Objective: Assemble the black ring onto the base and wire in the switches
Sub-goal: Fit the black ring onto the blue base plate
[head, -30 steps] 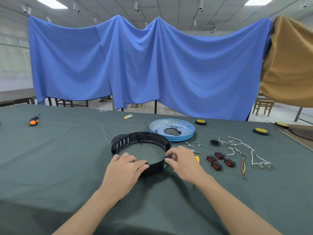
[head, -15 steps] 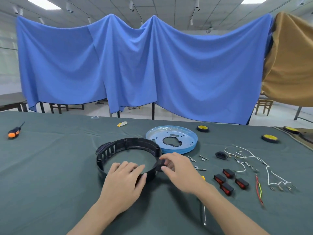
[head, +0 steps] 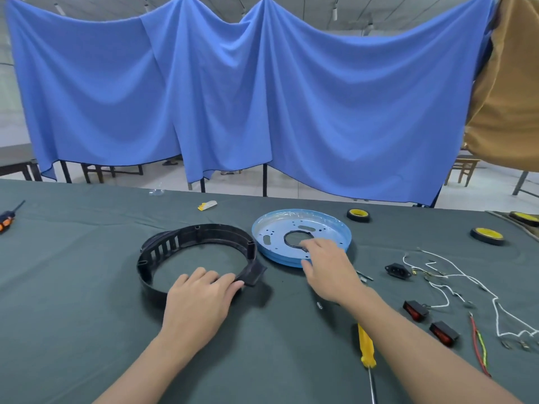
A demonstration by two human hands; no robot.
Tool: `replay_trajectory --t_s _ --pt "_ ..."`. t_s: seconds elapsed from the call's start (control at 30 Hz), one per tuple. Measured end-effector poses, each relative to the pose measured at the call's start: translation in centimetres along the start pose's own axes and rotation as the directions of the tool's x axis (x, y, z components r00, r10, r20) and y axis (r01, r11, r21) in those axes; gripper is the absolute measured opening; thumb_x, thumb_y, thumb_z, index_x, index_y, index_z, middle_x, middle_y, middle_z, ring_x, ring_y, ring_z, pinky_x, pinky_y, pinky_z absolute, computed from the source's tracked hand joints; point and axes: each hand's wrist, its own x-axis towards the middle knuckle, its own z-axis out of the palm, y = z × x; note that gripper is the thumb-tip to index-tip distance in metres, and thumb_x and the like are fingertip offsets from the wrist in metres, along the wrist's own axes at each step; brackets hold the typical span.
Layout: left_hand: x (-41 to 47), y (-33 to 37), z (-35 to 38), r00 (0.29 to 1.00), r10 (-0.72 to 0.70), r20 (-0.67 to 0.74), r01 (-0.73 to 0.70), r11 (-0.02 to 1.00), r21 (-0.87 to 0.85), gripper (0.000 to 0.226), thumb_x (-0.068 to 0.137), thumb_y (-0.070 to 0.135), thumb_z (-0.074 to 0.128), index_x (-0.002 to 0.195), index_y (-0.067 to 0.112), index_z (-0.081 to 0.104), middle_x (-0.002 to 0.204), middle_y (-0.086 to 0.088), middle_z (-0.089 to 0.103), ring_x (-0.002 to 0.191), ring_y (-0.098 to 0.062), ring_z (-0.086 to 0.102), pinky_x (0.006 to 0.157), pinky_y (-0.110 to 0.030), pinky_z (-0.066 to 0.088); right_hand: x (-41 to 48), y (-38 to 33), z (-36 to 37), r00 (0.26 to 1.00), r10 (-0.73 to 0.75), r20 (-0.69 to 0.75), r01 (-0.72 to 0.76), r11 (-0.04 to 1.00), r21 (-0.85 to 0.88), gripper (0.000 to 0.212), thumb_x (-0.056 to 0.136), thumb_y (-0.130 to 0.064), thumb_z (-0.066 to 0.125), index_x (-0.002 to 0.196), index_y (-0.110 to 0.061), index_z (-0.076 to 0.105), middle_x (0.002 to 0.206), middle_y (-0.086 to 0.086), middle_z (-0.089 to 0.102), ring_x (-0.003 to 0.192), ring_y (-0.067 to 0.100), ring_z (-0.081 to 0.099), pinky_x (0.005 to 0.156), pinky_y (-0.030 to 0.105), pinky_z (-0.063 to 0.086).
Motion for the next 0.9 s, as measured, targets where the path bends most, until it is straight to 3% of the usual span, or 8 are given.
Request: replay_trajectory --t_s 0.2,0.3,0.4,0.5,0.57,0.67,0.8,0.9 --pt "0.3 -2.6 0.8 0.999 -0.008 0.046 0.01 0.999 -0.039 0.044 0.095 0.046 0.039 0.076 0.027 0.073 0.066 0.009 0.065 0.07 -0.021 0.063 0.072 -0.035 0.042 1.7 -1.4 0.9 0.997 0.017 0.069 -0.004 0.983 -0.184 0.024 0.1 -0.026 0.041 0.095 -0.019 0.063 0.098 -0.001 0.061 0.094 0.023 0.049 0.083 0.034 0.032" --pt "0.6 -3.5 0.7 0.988 -0.065 0.139 0.075 0.995 -0.07 0.049 0.093 0.05 0.034 0.079 0.029 0.076 0.075 0.01 0.068 0.079 -0.02 0.065 0.077 -0.034 0.042 1.8 -1.9 0.3 0.999 0.003 0.048 0.005 0.987 -0.158 0.031 0.097 -0.015 0.044 0.066 -0.019 0.043 0.073 -0.001 0.048 0.079 0.024 0.039 0.071 0.032 0.024" --pt "1.1 -4.4 0.6 0.956 -0.171 0.24 0.19 0.98 -0.059 0.053 0.092 0.056 0.03 0.089 0.033 0.077 0.093 0.01 0.07 0.097 -0.019 0.064 0.086 -0.035 0.04 1.8 -2.4 -1.2 0.995 -0.035 -0.095 0.038 0.999 0.028 0.044 0.089 -0.001 0.048 0.056 -0.019 0.025 0.057 -0.003 0.029 0.068 0.025 0.028 0.064 0.033 0.021" --pt "1.1 -4.4 0.0 0.928 -0.211 0.306 0.24 0.969 -0.062 0.038 0.099 0.052 0.044 0.112 0.032 0.072 0.122 0.005 0.066 0.118 -0.02 0.056 0.097 -0.035 0.034 1.8 -3.0 -3.3 0.972 -0.05 -0.23 0.087 0.984 0.154 0.031 0.088 0.001 0.053 0.059 -0.007 0.049 0.062 0.007 0.051 0.068 0.029 0.041 0.067 0.037 0.032" --pt "1.2 -4.0 -0.6 0.914 -0.219 0.342 0.248 0.968 -0.043 0.041 0.1 0.051 0.043 0.129 0.03 0.062 0.14 0.005 0.055 0.13 -0.017 0.047 0.103 -0.034 0.031 1.7 -3.7 -4.6 0.947 -0.042 -0.319 0.122 0.965 0.234 0.016 0.091 -0.001 0.055 0.08 0.002 0.065 0.077 0.011 0.062 0.077 0.029 0.05 0.072 0.034 0.034" --pt "1.6 -3.0 -1.8 0.896 -0.242 0.372 0.321 0.932 -0.167 0.05 0.101 0.051 0.038 0.142 0.023 0.048 0.149 0.006 0.046 0.137 -0.016 0.038 0.107 -0.032 0.029 1.2 -5.6 -7.0 0.909 0.035 -0.416 0.148 0.905 0.399 0.012 0.095 -0.006 0.052 0.089 -0.005 0.063 0.081 0.002 0.057 0.076 0.019 0.047 0.066 0.024 0.026" --pt "2.2 -1.5 -4.4 0.869 -0.296 0.396 0.47 0.743 -0.477 0.061 0.1 0.047 0.043 0.151 0.016 0.032 0.153 -0.002 0.04 0.141 -0.019 0.032 0.11 -0.031 0.027 -0.4 -7.6 -9.9 0.914 0.238 -0.329 0.046 0.745 0.666 0.014 0.1 -0.021 0.044 0.094 -0.016 0.055 0.076 -0.011 0.052 0.066 0.005 0.046 0.062 0.023 0.038" --pt "2.5 -1.1 -6.3 0.848 -0.35 0.397 0.528 0.618 -0.583 0.07 0.099 0.049 0.045 0.155 0.014 0.022 0.16 0.0 0.028 0.146 -0.016 0.025 0.116 -0.029 0.019 -2.0 -8.1 -11.2 0.919 0.339 -0.201 -0.046 0.599 0.8 0.021 0.101 -0.026 0.04 0.096 -0.016 0.058 0.086 -0.005 0.063 0.072 0.01 0.053 0.069 0.028 0.044"
